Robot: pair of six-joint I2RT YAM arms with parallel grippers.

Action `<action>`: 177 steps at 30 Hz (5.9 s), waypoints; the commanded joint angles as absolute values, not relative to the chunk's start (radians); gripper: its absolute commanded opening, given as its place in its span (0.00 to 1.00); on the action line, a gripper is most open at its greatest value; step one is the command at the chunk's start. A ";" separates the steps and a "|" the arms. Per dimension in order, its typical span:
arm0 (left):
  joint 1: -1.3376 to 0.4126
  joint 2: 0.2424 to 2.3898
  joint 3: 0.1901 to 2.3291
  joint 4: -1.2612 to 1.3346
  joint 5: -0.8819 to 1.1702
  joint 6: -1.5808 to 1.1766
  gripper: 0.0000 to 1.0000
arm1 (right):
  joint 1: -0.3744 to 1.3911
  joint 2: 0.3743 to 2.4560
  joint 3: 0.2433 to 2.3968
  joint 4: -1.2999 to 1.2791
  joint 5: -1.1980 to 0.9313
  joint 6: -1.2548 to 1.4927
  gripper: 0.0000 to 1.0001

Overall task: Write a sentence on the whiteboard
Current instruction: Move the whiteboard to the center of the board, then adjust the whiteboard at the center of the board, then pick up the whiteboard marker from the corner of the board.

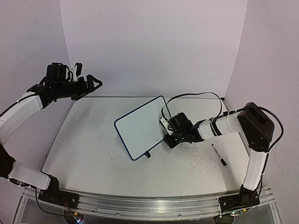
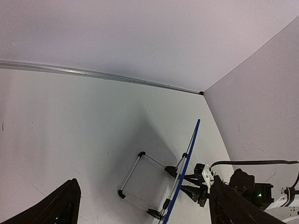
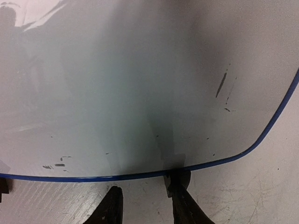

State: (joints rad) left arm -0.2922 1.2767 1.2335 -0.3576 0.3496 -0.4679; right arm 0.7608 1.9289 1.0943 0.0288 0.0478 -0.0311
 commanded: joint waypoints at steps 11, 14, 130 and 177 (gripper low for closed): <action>-0.303 1.269 1.239 -0.322 0.364 -0.450 0.95 | 0.760 1.949 1.085 0.119 0.117 0.061 0.10; -0.305 1.270 1.241 -0.322 0.366 -0.441 0.95 | 0.761 1.944 1.064 0.140 0.122 0.062 0.05; -0.864 1.438 0.924 -0.542 -0.276 -0.738 0.91 | 0.509 1.248 0.940 -0.394 0.491 0.425 0.98; -0.861 1.113 0.972 -0.392 -0.402 -0.498 0.99 | 0.271 1.663 0.866 -0.543 0.052 0.398 0.64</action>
